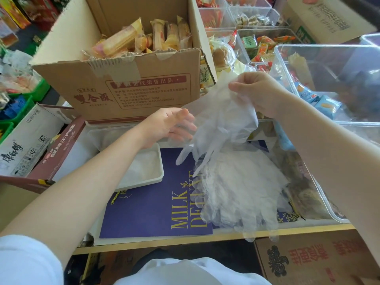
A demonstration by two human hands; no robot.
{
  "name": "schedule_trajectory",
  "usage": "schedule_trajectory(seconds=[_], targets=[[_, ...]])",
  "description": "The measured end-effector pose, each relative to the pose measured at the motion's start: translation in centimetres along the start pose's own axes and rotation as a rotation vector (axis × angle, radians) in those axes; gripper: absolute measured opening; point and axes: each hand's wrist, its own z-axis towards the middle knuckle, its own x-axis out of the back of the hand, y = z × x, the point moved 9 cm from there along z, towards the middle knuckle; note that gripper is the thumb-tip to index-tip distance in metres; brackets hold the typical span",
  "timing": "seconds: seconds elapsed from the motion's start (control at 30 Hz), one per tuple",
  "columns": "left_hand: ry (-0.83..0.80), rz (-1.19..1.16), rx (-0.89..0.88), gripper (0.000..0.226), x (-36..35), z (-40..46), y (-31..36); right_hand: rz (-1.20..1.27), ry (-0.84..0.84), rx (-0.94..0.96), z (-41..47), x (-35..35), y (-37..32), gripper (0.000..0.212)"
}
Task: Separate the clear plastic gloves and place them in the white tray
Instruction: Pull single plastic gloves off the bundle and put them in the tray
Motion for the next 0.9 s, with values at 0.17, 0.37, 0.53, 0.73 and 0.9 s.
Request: schedule_trajectory(seconds=[0.17,0.37,0.53,0.73,0.9], targets=[[0.125,0.086,-0.011,0.044,1.2,-0.3,-0.6,0.049,-0.002,0.004,0.1,0.0,0.9,0.014],[0.012,-0.328,0.151,0.045,-0.4,-0.7,-2.5,0.075,0.044,0.11,-0.8,-0.6,0.0,0.012],[-0.037,-0.605,0.139,0.049,-1.3,-0.9,-3.1,0.069,0.064,0.162,-1.5,-0.6,-0.1,0.016],[0.18,-0.371,-0.031,0.034,0.5,-0.9,-2.5,-0.062,0.042,0.246,-1.9,-0.4,-0.6,0.02],[0.314,-0.165,-0.052,0.006,1.5,-0.8,-2.2,-0.133,0.009,0.262,-1.6,-0.1,0.2,0.027]])
